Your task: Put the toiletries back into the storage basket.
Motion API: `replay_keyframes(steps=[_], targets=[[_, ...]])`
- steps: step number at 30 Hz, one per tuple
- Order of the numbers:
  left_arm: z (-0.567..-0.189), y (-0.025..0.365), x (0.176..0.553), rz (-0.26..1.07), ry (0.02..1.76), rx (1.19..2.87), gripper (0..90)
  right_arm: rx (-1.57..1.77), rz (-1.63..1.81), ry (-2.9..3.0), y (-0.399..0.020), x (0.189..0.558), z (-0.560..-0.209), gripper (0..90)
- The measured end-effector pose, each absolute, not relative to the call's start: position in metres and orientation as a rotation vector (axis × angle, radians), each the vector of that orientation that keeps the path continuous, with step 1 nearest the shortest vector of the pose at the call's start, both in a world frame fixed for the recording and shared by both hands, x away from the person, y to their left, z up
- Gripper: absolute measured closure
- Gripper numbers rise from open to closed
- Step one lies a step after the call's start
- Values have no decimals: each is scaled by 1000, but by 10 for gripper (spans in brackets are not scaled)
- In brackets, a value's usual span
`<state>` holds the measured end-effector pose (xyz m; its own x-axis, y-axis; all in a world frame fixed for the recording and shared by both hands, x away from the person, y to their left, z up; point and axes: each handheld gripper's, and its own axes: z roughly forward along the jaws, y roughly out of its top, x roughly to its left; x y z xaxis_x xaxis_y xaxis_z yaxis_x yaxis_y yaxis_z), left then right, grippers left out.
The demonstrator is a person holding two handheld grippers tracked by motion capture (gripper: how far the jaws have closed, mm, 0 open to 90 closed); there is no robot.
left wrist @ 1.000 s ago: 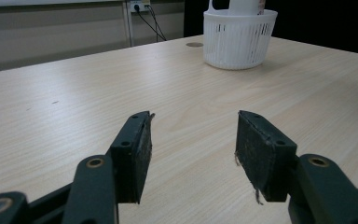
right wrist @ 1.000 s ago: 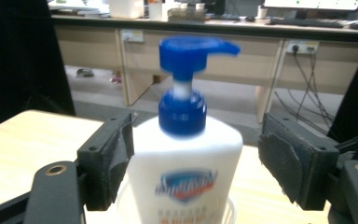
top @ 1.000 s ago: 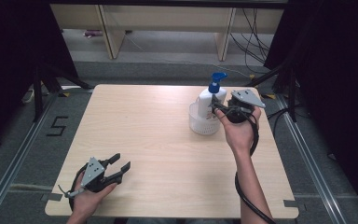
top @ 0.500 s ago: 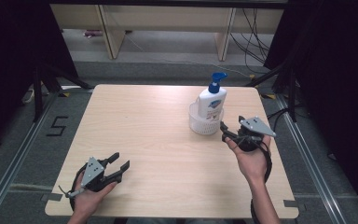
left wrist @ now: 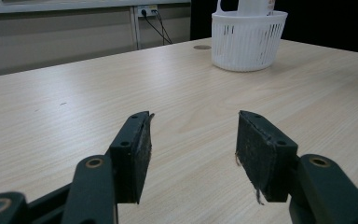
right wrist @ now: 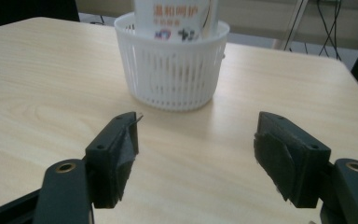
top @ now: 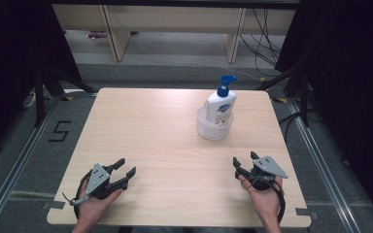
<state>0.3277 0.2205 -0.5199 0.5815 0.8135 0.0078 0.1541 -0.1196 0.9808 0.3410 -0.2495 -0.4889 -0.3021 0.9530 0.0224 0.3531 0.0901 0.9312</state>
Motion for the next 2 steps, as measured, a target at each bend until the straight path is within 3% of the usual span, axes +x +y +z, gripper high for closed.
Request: replay_keyframes(steps=[2], targets=[[-520,220,328,690,827,1620,449,1262,1196,1733,-251,340,-492,312]])
